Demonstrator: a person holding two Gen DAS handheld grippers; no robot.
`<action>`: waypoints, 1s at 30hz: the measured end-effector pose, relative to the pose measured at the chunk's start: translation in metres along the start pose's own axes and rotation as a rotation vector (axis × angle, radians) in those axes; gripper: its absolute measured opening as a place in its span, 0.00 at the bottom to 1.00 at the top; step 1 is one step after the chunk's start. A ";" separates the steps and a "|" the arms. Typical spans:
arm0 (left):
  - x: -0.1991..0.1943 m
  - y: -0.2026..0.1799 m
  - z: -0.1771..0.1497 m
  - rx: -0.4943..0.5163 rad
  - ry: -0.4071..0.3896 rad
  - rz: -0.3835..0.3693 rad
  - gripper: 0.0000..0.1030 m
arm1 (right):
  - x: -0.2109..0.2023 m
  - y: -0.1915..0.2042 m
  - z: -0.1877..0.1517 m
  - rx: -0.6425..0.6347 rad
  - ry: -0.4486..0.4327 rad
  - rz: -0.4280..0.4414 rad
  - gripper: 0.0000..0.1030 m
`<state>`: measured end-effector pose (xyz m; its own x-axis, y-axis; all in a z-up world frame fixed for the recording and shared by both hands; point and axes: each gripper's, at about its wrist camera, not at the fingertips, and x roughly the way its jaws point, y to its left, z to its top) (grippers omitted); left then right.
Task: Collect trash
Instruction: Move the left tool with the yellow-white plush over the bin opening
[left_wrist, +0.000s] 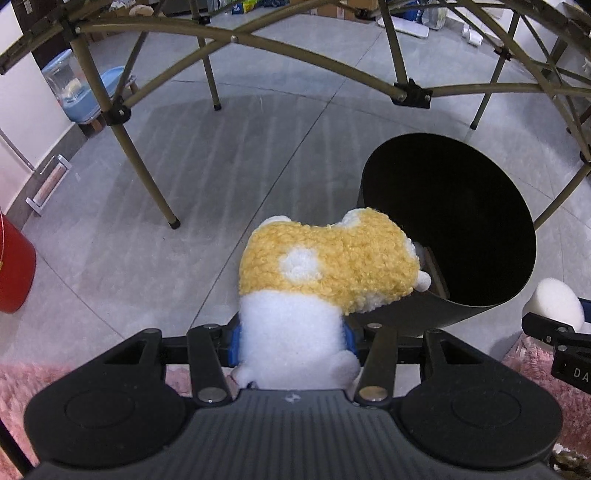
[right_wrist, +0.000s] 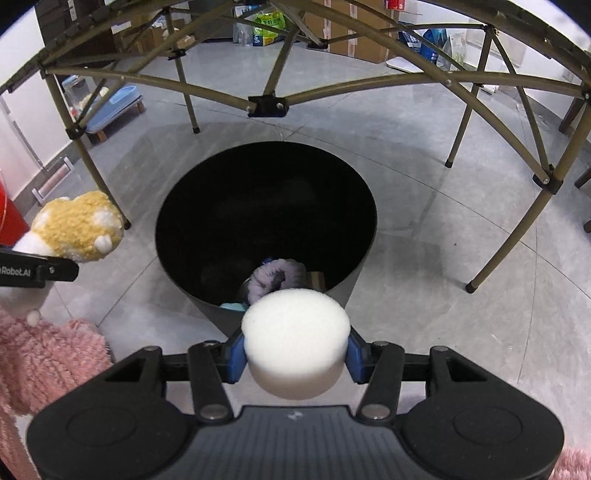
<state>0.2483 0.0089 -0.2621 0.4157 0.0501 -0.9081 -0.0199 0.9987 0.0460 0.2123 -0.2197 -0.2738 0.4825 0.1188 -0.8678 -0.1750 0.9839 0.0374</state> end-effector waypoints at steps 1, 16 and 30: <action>0.000 -0.001 0.000 0.005 0.002 0.003 0.48 | 0.002 -0.001 0.000 0.001 0.003 -0.001 0.49; 0.011 -0.009 0.007 0.011 0.012 0.034 0.48 | 0.006 -0.015 0.001 0.006 0.018 -0.065 0.49; 0.004 -0.017 0.013 0.012 -0.033 0.007 0.48 | -0.005 -0.059 0.007 0.111 -0.047 -0.129 0.49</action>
<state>0.2625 -0.0081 -0.2607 0.4454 0.0569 -0.8935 -0.0119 0.9983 0.0577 0.2263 -0.2779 -0.2678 0.5347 -0.0057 -0.8450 -0.0142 0.9998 -0.0158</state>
